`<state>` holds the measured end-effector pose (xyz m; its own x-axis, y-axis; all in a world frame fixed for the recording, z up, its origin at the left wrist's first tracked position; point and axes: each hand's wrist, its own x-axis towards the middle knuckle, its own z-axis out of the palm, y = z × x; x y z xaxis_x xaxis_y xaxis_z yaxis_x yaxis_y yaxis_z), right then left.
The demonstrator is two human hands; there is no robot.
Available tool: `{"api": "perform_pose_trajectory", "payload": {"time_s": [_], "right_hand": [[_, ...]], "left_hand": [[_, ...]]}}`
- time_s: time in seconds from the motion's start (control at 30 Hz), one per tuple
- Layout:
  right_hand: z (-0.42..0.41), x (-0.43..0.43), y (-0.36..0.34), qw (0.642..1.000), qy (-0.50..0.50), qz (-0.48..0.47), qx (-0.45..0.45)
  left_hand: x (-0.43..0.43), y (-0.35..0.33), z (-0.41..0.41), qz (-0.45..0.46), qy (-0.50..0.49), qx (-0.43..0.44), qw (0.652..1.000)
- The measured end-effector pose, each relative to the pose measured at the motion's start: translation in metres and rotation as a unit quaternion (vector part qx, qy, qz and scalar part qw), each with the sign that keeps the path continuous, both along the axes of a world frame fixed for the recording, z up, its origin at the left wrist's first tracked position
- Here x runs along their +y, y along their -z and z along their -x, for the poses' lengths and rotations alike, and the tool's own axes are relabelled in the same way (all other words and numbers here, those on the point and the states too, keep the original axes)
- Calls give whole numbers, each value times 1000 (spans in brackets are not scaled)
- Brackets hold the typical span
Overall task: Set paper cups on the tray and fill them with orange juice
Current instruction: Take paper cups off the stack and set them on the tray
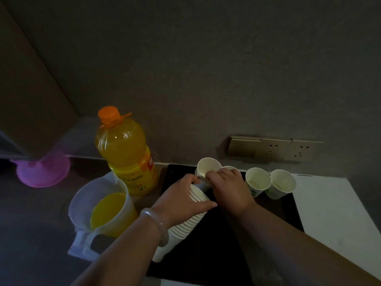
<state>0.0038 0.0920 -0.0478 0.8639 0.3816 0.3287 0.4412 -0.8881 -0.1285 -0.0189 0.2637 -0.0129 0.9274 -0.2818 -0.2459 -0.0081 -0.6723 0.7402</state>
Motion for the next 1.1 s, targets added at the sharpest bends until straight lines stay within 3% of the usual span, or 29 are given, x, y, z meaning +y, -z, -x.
{"api": "perform_pose_trajectory", "payload": {"time_s": [0.47,0.63,0.87,1.1], "right_hand": [[-3,-3,-14,999,16,-29,-14],[-3,-4,-17,999,7,-42,-4],[-8,16,-46,987,-25,-135,-88],[-29,54,-17,997,-69,-29,-24]], "left_hand": [[-1,-8,2,-14,-3,9,1000],[10,-19,13,9,-52,-39,998],[29,-43,39,57,-139,-111,982],[40,-45,50,45,-173,-114,977]]}}
